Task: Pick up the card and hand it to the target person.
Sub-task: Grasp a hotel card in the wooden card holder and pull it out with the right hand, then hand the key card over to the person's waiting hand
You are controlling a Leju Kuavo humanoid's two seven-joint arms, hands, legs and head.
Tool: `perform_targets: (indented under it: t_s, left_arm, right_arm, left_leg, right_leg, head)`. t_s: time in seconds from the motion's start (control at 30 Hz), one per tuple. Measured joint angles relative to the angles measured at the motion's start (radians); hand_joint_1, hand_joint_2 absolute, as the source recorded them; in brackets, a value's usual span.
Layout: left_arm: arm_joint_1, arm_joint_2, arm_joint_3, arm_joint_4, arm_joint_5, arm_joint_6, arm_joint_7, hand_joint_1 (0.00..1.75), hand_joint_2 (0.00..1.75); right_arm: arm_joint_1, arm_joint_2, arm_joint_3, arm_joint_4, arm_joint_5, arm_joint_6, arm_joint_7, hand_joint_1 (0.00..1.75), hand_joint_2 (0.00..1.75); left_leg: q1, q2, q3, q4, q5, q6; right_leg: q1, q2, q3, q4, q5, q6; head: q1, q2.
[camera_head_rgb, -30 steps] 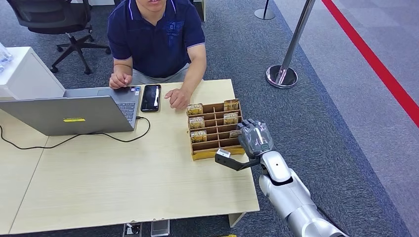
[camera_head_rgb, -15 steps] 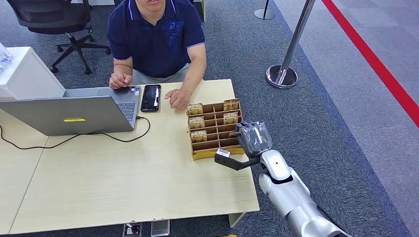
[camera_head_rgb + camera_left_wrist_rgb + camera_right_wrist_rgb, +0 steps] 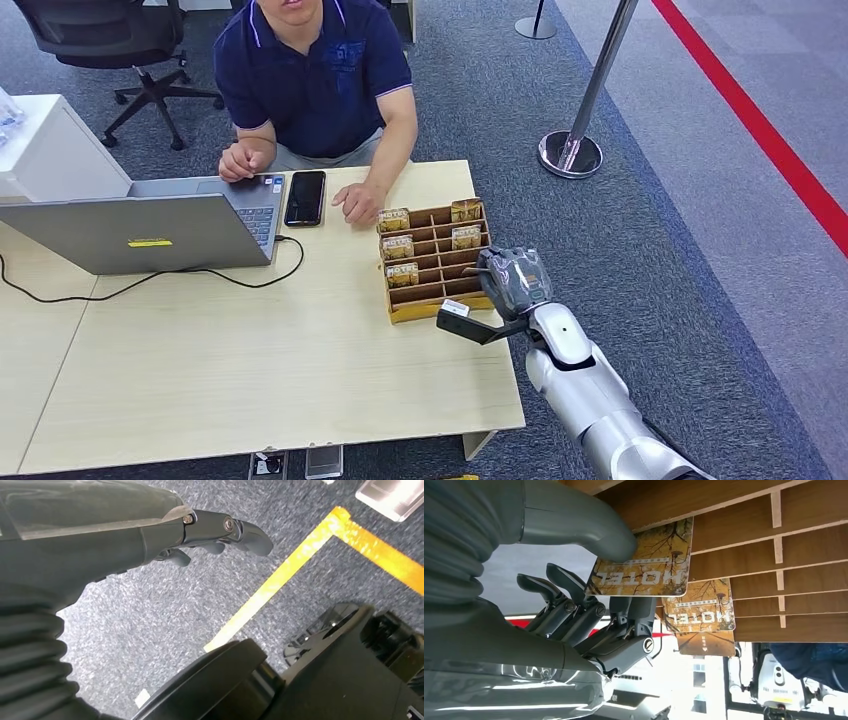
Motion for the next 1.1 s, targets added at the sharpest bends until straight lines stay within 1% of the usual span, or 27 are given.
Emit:
perform_targets:
  t_s: [0.3,0.57,0.87,1.1]
  left_arm:
    - [-0.005,0.000,0.003,0.000,0.003,0.012,-0.003,0.00,1.75]
    - [-0.016,0.000,0.007,0.000,0.002,0.013,-0.003,0.00,1.75]
    - [-0.020,-0.001,0.007,0.000,-0.008,0.013,-0.003,0.00,1.75]
    - [-0.023,-0.001,0.007,0.000,-0.016,0.018,-0.002,0.00,1.75]
  right_arm:
    - [0.003,0.005,-0.013,-0.015,-0.126,0.021,-0.069,1.75,1.75]
    - [0.005,0.004,-0.060,-0.124,-0.242,0.008,-0.113,1.75,1.75]
    - [0.000,-0.011,-0.121,-0.269,-0.296,-0.003,-0.139,1.75,1.75]
    - [-0.037,-0.009,-0.129,-0.300,-0.335,0.006,-0.170,1.75,1.75]
  left_leg:
    - [0.000,0.000,-0.001,0.000,0.000,0.000]
    - [0.000,0.000,-0.001,0.000,0.000,0.000]
    - [0.000,0.000,-0.002,0.000,0.000,0.000]
    - [0.000,0.000,-0.002,0.000,0.000,0.000]
  right_leg:
    - [0.000,0.000,-0.001,0.000,0.000,0.000]
    - [0.000,0.000,-0.001,0.000,0.000,0.000]
    - [0.000,0.000,-0.001,0.000,0.000,0.000]
    - [0.000,0.000,-0.001,0.000,0.000,0.000]
  head:
    - [0.000,0.000]
    - [0.001,0.000]
    - [0.000,0.000]
    - [0.001,0.000]
